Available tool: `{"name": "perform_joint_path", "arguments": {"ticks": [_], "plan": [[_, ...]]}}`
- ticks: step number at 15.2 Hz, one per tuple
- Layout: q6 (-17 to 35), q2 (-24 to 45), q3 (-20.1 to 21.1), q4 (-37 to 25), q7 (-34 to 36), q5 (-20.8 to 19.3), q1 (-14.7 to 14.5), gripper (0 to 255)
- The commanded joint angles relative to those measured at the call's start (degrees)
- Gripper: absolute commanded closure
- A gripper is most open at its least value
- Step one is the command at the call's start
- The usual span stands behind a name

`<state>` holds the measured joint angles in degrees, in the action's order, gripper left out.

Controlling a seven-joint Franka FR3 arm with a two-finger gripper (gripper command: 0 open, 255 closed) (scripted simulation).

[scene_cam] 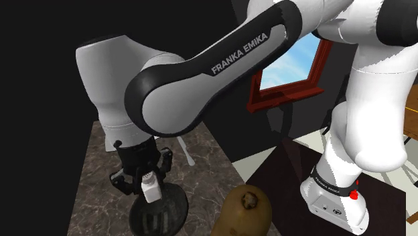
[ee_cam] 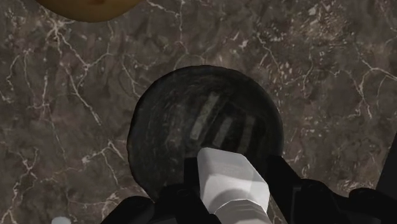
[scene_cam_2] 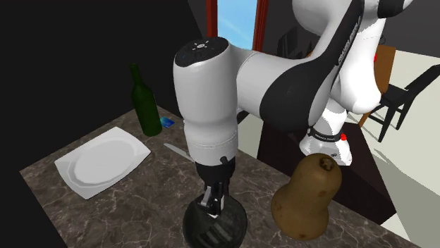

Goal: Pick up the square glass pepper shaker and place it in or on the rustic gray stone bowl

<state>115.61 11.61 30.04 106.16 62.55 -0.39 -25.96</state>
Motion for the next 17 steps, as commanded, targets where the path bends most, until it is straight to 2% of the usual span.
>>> {"name": "perform_joint_path", "arguments": {"ticks": [1,10,17], "plan": [[1.5,0.5,-0.1,1.0,0.1,-0.3,-0.1,255],[8.0,3.6,-0.6,4.7,0.8,-2.0,-0.6,255],[8.0,3.6,-0.6,4.7,0.8,-2.0,-0.6,255]]}}
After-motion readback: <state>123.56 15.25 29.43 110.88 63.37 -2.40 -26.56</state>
